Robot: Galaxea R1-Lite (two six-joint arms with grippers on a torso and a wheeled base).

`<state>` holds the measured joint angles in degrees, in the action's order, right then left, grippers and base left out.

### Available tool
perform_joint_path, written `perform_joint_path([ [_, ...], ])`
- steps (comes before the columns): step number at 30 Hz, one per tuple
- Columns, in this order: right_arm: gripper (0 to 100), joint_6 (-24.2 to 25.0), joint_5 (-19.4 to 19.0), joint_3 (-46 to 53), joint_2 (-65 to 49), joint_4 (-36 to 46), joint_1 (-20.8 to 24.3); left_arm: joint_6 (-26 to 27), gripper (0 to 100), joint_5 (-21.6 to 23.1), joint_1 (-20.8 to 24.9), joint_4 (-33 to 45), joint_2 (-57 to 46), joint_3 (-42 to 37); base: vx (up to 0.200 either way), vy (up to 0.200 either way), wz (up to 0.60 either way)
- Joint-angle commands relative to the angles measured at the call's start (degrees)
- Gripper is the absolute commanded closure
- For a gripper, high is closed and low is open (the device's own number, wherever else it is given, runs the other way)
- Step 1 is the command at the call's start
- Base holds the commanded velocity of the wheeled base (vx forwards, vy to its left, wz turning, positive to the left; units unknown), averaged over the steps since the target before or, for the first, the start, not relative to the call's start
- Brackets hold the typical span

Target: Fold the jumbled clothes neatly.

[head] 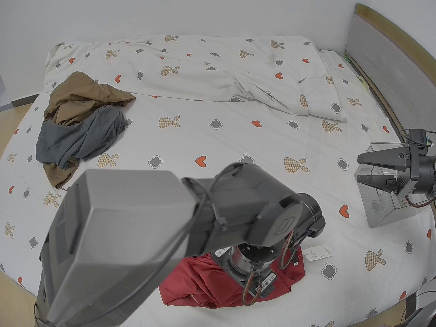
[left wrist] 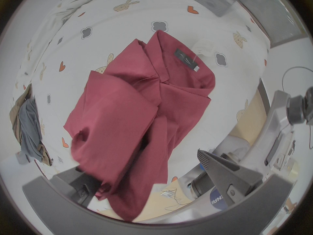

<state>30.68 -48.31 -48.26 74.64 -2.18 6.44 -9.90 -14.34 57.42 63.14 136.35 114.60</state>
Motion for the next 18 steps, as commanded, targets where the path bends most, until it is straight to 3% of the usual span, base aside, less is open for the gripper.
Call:
perform_joint_path([
  [1, 0, -0.01, -0.03, 0.01, -0.02, -0.02, -0.02, 1.37, 0, 0.01, -0.46, 0.67, -3.29, -0.01, 0.0, 0.0, 0.0],
  [10, 0, -0.01, 0.06, 0.01, -0.11, -0.02, -0.02, 8.49, 0, 0.1, -0.99, -1.08, -10.49, -0.01, 0.0, 0.0, 0.0],
  [14, 0, -0.1, -0.03, 0.01, 0.06, -0.02, -0.02, 13.94, 0, 0.1, -2.57, -11.02, -17.17, -0.01, 0.0, 0.0, 0.0],
  [16, 0, -0.1, 0.06, 0.01, 0.24, -0.02, -0.02, 15.44, 0, 0.1, -2.75, -18.66, -21.65, -9.05, 0.0, 0.0, 0.0],
  [17, 0, -0.1, 0.06, 0.01, 0.24, -0.02, -0.02, 15.44, 0, 0.1, -2.75, -18.66, -21.65, -9.05, 0.0, 0.0, 0.0],
  [18, 0, -0.1, 0.06, 0.01, 0.33, -0.02, 0.07, 15.96, 0, 0.19, -2.75, -26.05, -26.49, -21.18, 0.0, 0.0, 0.0],
])
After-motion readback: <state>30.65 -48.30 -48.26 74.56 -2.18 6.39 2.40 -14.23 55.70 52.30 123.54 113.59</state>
